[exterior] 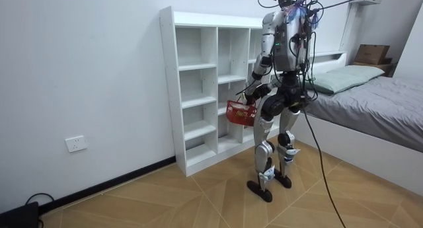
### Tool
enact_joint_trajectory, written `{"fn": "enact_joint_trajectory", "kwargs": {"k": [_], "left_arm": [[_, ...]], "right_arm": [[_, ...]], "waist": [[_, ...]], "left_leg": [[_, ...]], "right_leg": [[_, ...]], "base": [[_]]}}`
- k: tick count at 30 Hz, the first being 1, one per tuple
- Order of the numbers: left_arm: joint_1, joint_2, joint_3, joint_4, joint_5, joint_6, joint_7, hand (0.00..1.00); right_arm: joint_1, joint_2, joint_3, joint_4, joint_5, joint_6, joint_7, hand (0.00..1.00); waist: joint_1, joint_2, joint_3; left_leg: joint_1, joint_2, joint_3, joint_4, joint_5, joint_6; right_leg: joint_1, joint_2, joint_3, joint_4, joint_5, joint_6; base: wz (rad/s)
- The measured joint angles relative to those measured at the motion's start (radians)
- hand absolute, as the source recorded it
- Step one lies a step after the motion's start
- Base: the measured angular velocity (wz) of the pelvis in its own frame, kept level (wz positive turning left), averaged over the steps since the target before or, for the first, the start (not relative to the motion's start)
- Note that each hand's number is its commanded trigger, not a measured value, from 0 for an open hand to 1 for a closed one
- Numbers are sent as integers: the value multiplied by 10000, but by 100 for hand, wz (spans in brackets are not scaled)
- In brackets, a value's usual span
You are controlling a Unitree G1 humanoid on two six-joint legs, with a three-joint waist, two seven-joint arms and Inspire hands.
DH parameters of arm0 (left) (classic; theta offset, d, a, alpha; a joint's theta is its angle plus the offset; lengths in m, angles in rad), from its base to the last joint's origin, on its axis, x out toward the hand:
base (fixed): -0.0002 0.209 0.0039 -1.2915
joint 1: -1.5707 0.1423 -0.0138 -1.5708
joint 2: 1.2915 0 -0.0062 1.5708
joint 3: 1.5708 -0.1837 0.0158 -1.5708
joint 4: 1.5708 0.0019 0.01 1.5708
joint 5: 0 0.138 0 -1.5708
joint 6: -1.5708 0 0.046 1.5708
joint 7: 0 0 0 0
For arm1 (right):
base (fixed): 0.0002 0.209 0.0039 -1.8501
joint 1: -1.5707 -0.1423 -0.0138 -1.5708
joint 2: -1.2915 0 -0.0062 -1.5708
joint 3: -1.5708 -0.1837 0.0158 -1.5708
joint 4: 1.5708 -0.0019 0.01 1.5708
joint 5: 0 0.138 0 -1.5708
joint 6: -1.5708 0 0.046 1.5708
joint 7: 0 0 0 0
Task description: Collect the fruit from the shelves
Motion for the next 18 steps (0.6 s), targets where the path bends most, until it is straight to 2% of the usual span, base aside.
{"fn": "enact_joint_trajectory", "kwargs": {"k": [18], "left_arm": [[26, -44, -28, -78, -28, 6, -258, 100]], "right_arm": [[-5, -10, 154, -1, -25, 21, 11, 0]], "waist": [[-20, 88, -67]], "left_leg": [[-13, 9, -28, 193, -1, -3]], "right_leg": [[-66, -30, -5, 323, -27, -43]], "base": [[0]]}}
